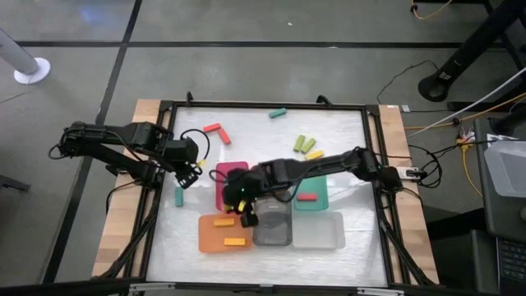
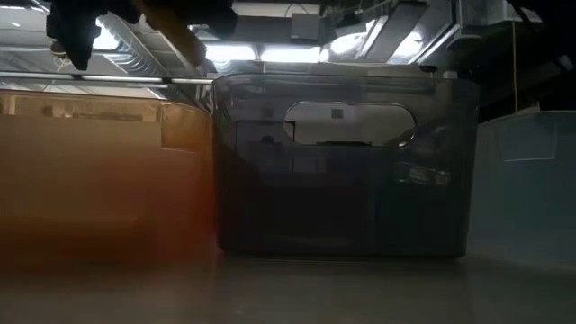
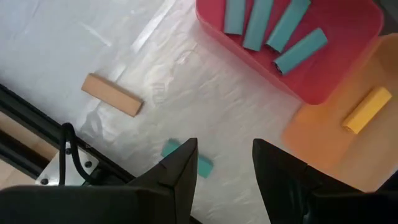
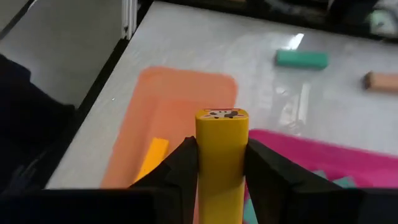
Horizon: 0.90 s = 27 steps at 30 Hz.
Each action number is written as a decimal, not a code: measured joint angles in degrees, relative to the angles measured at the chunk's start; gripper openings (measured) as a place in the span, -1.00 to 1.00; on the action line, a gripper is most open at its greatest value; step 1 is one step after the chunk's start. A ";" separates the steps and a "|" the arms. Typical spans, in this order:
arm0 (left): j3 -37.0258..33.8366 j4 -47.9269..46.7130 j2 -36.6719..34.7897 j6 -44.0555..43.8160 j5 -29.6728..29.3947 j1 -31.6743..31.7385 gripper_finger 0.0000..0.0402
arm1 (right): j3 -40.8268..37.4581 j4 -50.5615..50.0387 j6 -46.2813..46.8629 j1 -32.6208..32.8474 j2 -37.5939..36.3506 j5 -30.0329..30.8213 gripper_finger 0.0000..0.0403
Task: Sort blocks
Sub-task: Put the top right yellow block into the bottom orange bin, then put the bottom blue block into the pink bin
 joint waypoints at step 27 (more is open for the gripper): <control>-11.71 -1.33 0.00 -39.79 6.90 -10.41 -0.30 | -0.01 7.61 9.75 -1.31 7.12 -12.94 -0.04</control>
